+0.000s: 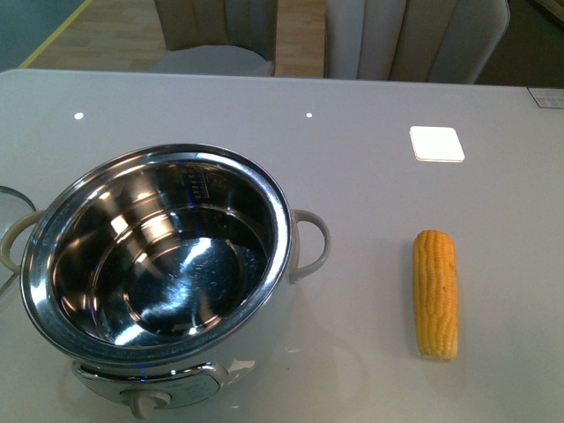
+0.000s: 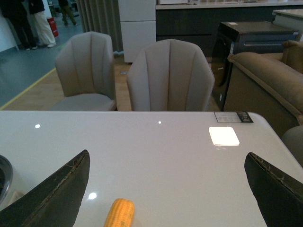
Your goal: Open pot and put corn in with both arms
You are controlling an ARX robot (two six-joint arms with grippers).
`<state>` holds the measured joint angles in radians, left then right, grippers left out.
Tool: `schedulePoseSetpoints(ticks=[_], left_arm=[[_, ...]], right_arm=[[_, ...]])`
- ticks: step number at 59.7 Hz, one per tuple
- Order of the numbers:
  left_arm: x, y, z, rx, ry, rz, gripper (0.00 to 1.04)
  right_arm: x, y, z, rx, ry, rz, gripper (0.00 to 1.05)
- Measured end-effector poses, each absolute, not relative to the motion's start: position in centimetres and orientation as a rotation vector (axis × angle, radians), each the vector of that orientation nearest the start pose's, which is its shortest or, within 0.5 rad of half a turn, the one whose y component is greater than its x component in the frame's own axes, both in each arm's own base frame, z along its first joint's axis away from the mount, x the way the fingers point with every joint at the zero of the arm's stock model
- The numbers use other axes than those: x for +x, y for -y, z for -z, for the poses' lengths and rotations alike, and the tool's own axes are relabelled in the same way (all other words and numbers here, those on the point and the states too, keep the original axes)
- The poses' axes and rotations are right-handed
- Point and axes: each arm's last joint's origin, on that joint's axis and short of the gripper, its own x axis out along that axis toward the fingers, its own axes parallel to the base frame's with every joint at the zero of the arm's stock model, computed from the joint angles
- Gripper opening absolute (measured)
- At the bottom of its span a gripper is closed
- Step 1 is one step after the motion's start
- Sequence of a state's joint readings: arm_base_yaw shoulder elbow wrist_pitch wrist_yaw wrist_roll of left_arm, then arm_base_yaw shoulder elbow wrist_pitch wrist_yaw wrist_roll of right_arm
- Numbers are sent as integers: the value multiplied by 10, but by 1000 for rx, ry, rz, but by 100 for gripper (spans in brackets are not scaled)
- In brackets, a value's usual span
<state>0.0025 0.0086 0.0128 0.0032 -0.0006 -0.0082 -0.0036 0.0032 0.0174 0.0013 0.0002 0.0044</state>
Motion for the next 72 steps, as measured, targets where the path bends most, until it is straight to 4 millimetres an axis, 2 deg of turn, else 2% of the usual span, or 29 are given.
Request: schedulePoseSetpoints(ticks=[11,22,31,32,41,57,59,64,68,72], left_arm=[[97,0,-168,-9,8,-3,5],[97,0,-168,-8,8,-3,37],[97,0,-168,-8,8,-3,67],[97,0,-168,-9,8,-3,73],[97,0,-168,-8,8,-3,99],[97,0,-168,-6,8,-3,98],[97,0,-168,-6,8,-3,98],[97,0,-168,-6,9,-2,98],[97,0,-168,-6,9,-3,98],[97,0,-168,-6,8,-3,98]], right_arm=[[97,0,-169,4,15,4,96],[97,0,-169,4,15,4,96],[97,0,-169,4,15,4,96],[97,0,-169,4,15,4,96],[97,0,-169,4,15,4,96],[97,0,-169,7,11,7,96],[98,0,-171,41,-97,45,96],[102,-3,-165,103,-567,154,96],[106,-4,-155,131,-701,158,96],[114,-5,-151,165,-753,156,96]])
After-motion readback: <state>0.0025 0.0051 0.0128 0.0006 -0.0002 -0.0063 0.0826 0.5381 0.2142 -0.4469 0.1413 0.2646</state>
